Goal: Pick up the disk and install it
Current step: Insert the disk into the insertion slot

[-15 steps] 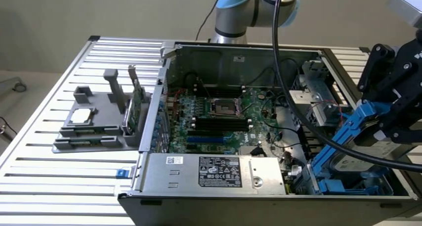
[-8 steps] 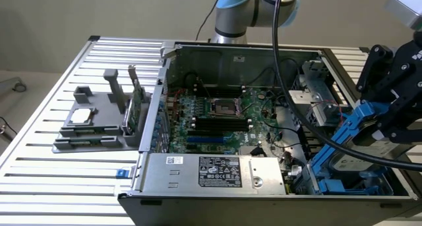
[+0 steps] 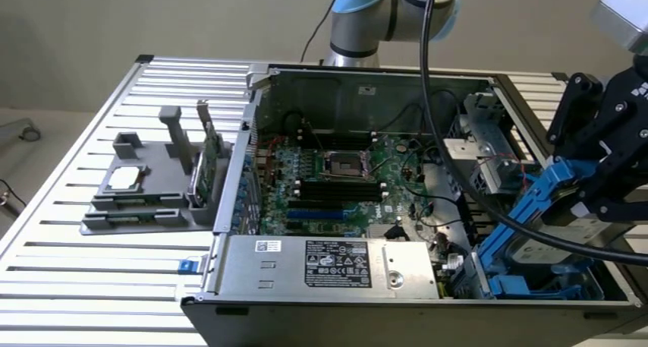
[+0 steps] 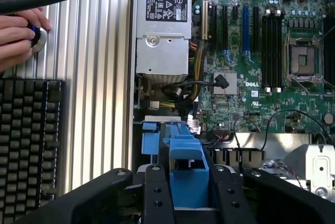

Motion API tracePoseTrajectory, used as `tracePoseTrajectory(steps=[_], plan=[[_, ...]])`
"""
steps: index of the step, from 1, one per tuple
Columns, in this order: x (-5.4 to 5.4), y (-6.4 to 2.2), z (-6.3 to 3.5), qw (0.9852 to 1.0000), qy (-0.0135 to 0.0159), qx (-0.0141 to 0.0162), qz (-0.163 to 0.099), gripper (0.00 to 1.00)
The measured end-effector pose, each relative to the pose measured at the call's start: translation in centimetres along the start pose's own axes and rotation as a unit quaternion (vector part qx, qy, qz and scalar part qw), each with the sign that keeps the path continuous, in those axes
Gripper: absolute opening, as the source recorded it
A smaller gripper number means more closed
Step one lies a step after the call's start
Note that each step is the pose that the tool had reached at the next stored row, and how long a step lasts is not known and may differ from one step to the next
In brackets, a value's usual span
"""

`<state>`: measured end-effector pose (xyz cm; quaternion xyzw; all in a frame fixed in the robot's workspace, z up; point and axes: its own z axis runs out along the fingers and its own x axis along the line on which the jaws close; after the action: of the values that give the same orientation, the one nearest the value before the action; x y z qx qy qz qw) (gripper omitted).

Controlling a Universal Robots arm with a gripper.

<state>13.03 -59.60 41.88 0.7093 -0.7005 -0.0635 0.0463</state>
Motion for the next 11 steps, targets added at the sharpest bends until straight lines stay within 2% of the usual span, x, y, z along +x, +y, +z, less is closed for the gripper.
tracePoseTrajectory(steps=[11], plan=[[-0.04,-0.24,0.9,1.0,0.0,-0.0026,0.0,0.33]])
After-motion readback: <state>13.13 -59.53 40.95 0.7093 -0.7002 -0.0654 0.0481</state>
